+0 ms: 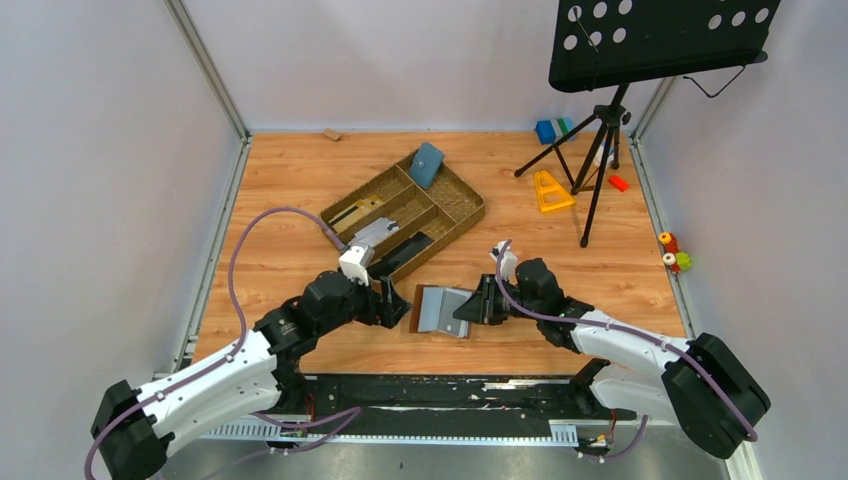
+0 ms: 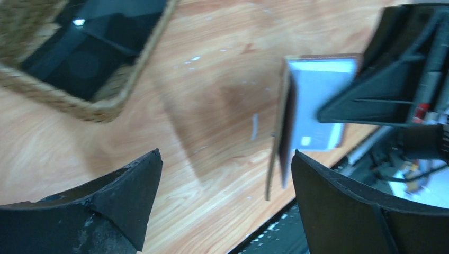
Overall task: Take the credit cards out of the card holder
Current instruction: Remove the credit card from the card holder.
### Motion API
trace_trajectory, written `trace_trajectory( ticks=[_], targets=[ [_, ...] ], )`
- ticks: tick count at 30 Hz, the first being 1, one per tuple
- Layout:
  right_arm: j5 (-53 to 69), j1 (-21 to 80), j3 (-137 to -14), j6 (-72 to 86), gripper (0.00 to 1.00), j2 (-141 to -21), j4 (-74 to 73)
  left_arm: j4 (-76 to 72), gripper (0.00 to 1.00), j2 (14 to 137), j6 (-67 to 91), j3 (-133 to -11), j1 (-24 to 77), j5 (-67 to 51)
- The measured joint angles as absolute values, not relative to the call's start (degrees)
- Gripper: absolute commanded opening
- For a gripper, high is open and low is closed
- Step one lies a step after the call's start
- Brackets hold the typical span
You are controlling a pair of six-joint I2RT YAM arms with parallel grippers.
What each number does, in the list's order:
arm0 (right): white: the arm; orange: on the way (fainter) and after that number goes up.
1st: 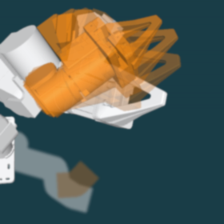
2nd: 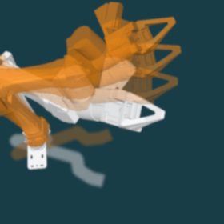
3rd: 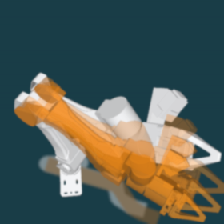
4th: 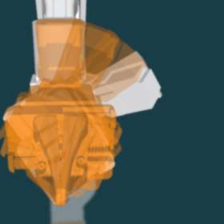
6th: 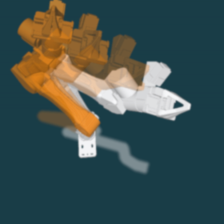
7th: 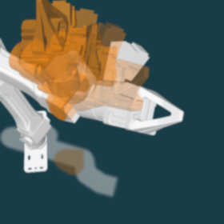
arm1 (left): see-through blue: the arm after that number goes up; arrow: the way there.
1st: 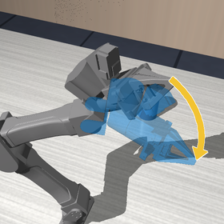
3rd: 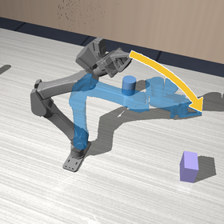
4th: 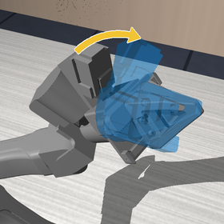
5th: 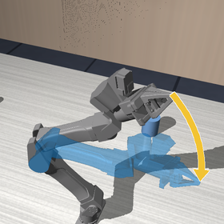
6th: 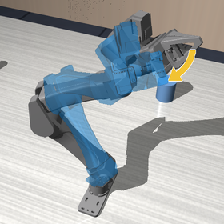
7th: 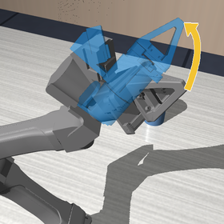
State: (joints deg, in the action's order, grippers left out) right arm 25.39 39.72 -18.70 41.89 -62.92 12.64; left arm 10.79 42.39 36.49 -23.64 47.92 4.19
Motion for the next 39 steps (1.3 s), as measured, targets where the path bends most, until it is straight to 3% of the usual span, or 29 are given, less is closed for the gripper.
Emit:
trace_trajectory(
  ticks=[8,23,36,39],
  targets=[
    [25.6,39.7,-18.7,41.9,0.06,-63.5,12.7,-0.2,1.00,45.3,36.5,-20.4,48.0,-5.9],
    [26.7,39.7,-18.8,42.2,0.06,-63.7,12.7,-6.6,1.00,58.4,37.0,-23.2,50.4,-8.2],
    [27.3,40.0,-18.8,42.7,0.07,-65.5,13.6,-16.4,0.61,65.8,40.6,-22.2,51.0,-10.9],
    [27.3,40.4,-18.9,42.9,0.07,-67.3,13.8,-18.5,0.56,67.2,41.4,-21.8,51.1,-11.3]
  ],
)
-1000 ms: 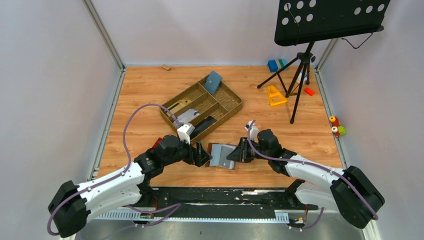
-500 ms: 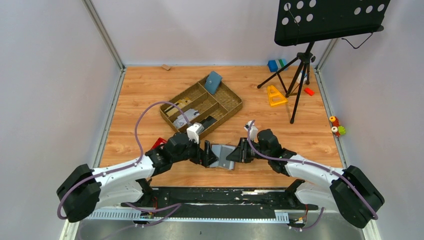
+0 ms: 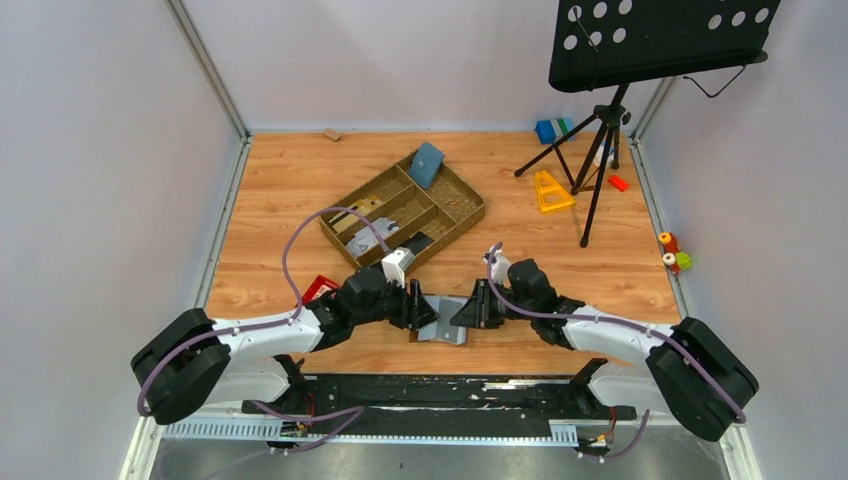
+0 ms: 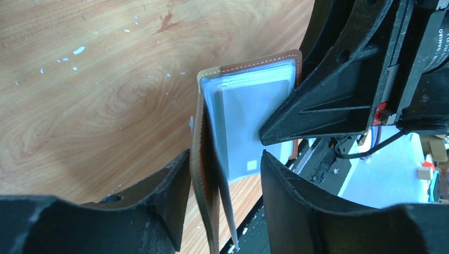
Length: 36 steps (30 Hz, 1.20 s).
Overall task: Take the credit cards out of the card holder
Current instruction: Remove the credit card from the card holder.
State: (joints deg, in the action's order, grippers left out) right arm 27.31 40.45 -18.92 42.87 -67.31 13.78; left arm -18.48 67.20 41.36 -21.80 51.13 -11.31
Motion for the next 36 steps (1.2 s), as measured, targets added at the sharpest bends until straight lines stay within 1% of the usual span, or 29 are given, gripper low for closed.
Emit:
trace_trajectory(
  ticks=[5,8,10,12,13,15,18,20,23,30,33,36],
  targets=[
    [27.3,41.1,-19.2,43.2,0.10,-70.3,14.0,-20.8,0.41,70.4,42.4,-21.1,51.4,-11.5],
    [27.3,41.5,-19.2,43.2,0.15,-71.2,14.0,-20.8,0.21,71.4,42.9,-21.0,51.4,-11.0],
    [27.3,41.6,-19.3,43.2,0.22,-71.5,14.0,-20.8,0.10,71.6,43.0,-21.0,51.4,-10.3],
    [27.1,41.6,-19.4,43.3,0.33,-71.9,14.0,-20.7,0.00,71.7,43.2,-21.0,51.4,-9.6],
    [27.1,41.6,-19.5,43.4,0.42,-72.0,13.9,-20.6,0.00,71.8,43.1,-21.0,51.4,-9.2],
    [26.7,41.6,-19.7,43.6,0.54,-72.1,13.9,-20.5,0.00,72.3,43.2,-21.0,51.4,-8.6],
    [26.0,41.6,-19.8,43.5,0.62,-72.1,14.0,-20.3,0.00,73.1,43.5,-21.0,51.4,-7.8],
    [25.6,41.6,-19.8,43.5,0.63,-72.1,14.0,-20.4,0.00,74.1,44.0,-21.0,51.4,-7.2],
    [25.1,41.6,-19.8,43.5,0.61,-72.1,14.0,-20.5,0.00,76.1,45.0,-21.0,51.4,-7.0],
    [24.9,41.6,-19.6,43.6,0.46,-70.3,13.5,-20.4,0.00,77.3,46.0,-21.0,51.4,-6.8],
    [24.8,41.6,-19.1,43.6,0.46,-68.8,13.1,-20.1,0.00,77.3,46.0,-21.0,51.4,-6.6],
    [24.8,41.6,-18.3,43.6,0.48,-68.1,12.8,-19.5,0.00,77.3,46.0,-21.0,51.4,-6.3]
  ],
)
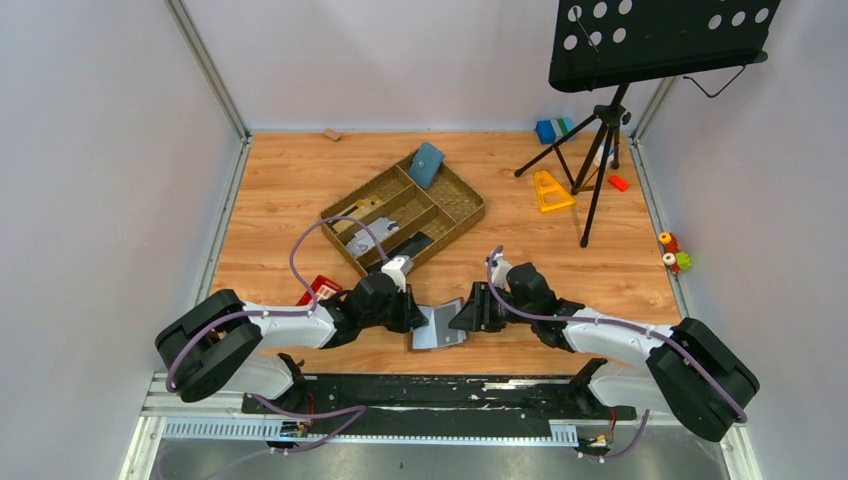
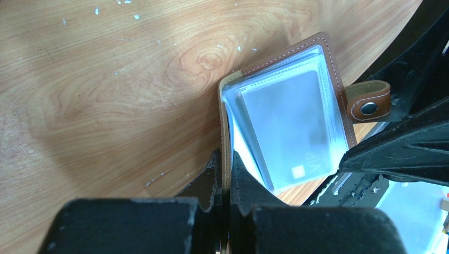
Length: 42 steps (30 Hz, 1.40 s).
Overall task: Take the credit cards out of the card holder
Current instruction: Remove the credit card from the card holder.
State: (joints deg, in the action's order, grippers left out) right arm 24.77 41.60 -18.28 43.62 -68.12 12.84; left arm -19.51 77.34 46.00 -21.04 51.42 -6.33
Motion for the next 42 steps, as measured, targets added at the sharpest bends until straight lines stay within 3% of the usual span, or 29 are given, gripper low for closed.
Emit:
trace_trajectory(
  ticks=[13,23,36,42],
  targets=[
    [24.8,41.6,-16.3,43.5,0.50,-69.3,13.5,-19.2,0.00,77.3,46.0,-21.0,51.4,-6.1],
    [24.5,41.6,-15.9,43.4,0.25,-69.7,14.0,-18.5,0.00,77.3,46.0,-21.1,51.4,-5.4],
    [22.7,41.6,-15.8,43.4,0.15,-65.5,11.6,-17.7,0.00,77.3,46.0,-21.5,51.5,-5.0],
    [23.6,41.6,-15.8,43.5,0.03,-67.0,12.8,-17.7,0.00,77.3,46.0,-21.5,51.5,-5.0]
  ],
)
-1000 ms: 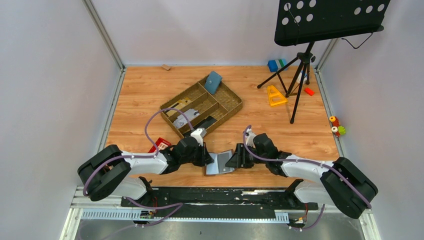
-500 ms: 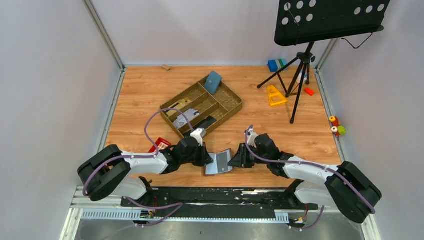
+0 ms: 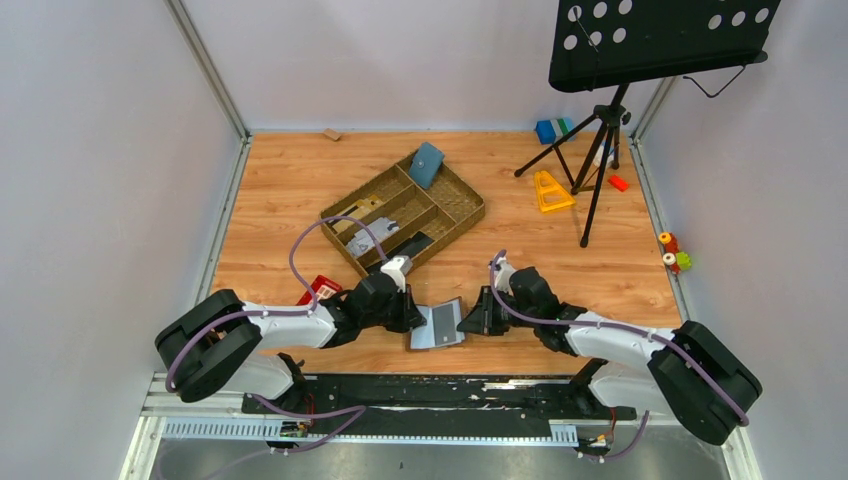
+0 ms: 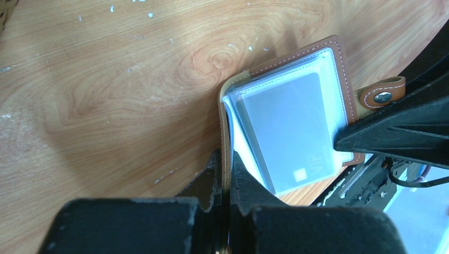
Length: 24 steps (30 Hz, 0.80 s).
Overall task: Take the credit cards out of the card holder
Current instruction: Remove the credit card from the card holder.
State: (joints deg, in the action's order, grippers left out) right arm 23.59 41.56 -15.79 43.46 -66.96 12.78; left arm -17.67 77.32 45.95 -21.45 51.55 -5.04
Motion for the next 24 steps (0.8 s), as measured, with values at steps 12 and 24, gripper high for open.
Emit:
trace_trajectory(
  ticks=[12,24],
  targets=[
    [27.0,41.5,-15.8,43.9,0.01,-67.9,17.5,-18.2,0.00,78.1,46.0,-21.5,51.5,-5.3],
    [29.0,42.8,-20.5,43.9,0.11,-73.3,17.4,-18.2,0.00,78.1,46.0,-21.5,51.3,-5.1]
  ],
)
